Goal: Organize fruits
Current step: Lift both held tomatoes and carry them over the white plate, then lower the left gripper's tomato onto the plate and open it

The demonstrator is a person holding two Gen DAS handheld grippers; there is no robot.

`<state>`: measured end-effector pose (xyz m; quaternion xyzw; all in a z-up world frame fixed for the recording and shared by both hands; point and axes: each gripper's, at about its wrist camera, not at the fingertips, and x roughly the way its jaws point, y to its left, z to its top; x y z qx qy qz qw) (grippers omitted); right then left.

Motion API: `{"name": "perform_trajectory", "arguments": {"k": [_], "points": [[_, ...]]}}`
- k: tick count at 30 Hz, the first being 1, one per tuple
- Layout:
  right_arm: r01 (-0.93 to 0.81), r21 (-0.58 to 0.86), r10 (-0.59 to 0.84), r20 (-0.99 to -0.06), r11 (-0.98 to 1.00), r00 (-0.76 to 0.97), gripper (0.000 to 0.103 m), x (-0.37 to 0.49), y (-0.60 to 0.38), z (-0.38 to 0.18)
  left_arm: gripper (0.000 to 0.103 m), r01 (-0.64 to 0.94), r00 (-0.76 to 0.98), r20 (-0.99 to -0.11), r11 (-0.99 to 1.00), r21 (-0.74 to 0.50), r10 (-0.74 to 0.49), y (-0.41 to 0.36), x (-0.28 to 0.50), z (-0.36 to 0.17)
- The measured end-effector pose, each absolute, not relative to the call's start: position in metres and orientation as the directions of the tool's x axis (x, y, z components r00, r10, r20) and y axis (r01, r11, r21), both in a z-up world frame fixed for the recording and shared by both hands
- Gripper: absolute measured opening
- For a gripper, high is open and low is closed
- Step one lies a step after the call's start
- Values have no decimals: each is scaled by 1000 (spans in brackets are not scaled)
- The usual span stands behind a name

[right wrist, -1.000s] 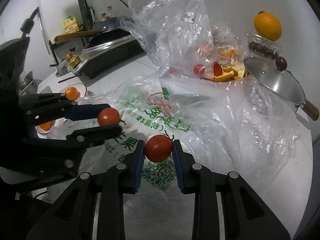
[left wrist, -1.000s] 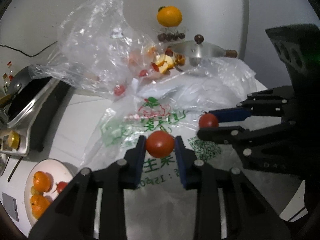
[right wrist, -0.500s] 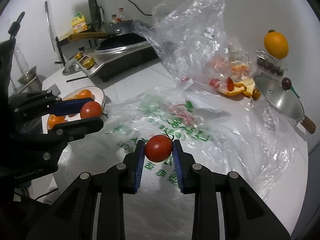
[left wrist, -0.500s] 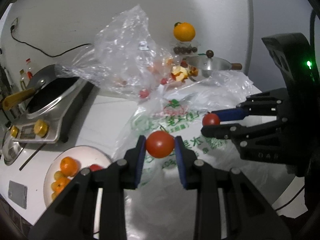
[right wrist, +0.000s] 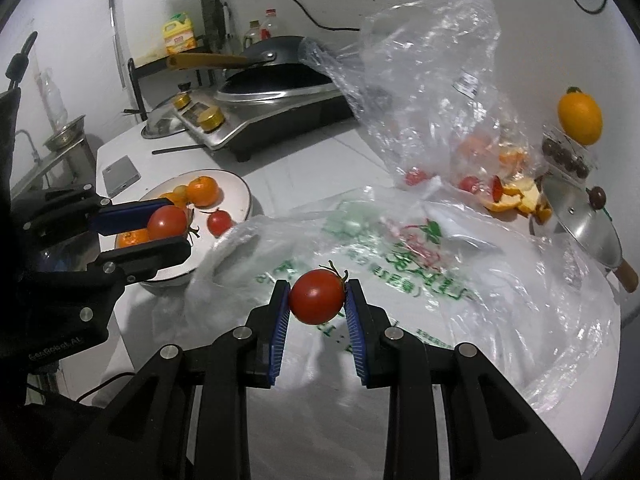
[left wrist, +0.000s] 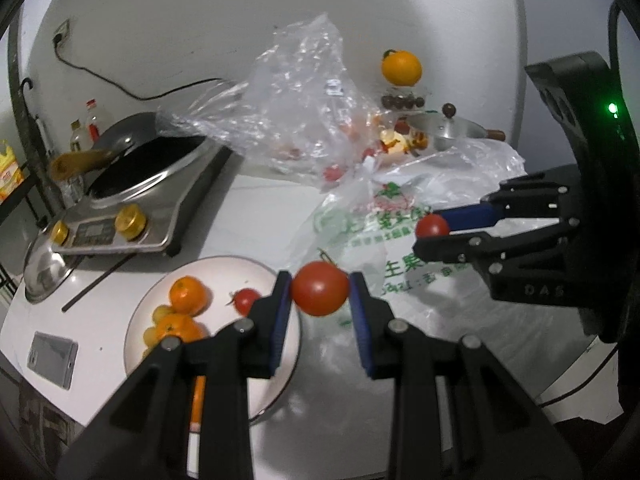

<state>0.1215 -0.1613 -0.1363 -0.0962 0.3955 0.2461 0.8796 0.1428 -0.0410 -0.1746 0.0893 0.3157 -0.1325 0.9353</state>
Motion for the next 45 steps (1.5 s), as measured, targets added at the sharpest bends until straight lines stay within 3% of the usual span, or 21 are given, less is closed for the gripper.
{"name": "perform_trajectory", "arguments": {"k": [29,45], "points": [[-639,4,427,-747,769,509,30,120,-71,-133,30,173,794,-592,985,3,-138,36,125,-181],[-687,-37,392,-799,725,457,30,144,-25,-171,30,142,791,-598,989,-34,-134,56,133,-188]]}}
